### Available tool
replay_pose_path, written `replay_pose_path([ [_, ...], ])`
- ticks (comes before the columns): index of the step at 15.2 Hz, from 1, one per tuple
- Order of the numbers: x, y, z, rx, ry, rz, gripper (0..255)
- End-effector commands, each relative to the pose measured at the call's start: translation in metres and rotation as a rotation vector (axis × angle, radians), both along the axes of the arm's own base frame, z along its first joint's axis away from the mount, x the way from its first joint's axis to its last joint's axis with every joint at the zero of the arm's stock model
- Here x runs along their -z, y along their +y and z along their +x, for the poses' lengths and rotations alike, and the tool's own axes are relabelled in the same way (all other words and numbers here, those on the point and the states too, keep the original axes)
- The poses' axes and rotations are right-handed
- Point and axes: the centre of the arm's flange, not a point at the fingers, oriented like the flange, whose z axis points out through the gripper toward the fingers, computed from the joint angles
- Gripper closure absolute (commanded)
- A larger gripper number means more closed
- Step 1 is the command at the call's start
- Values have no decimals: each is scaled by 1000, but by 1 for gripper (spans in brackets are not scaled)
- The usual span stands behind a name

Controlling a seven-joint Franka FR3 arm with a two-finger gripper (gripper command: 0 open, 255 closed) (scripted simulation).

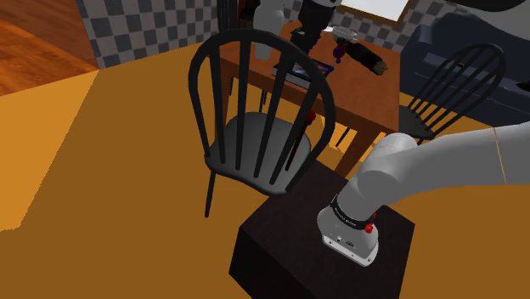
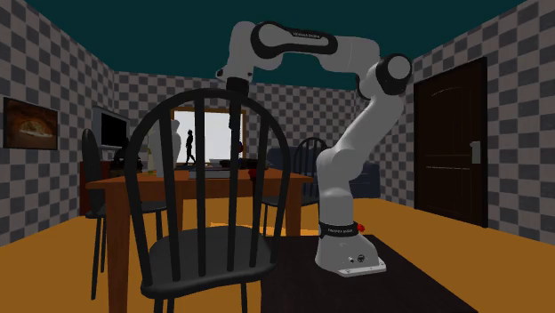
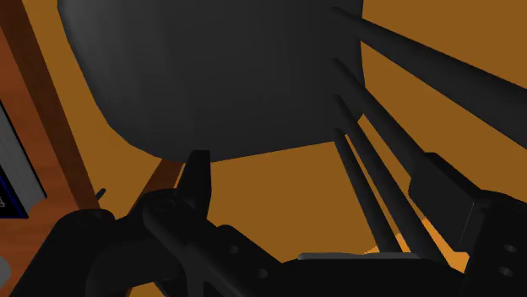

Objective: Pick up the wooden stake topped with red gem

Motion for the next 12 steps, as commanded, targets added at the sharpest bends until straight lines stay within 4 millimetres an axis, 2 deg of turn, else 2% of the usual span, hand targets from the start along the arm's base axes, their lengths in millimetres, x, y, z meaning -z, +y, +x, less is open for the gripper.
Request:
replay_pose_path([
  [1,0,0,0,0,0,0,0],
  [12,107,-45,-70,81,75,-33,0],
])
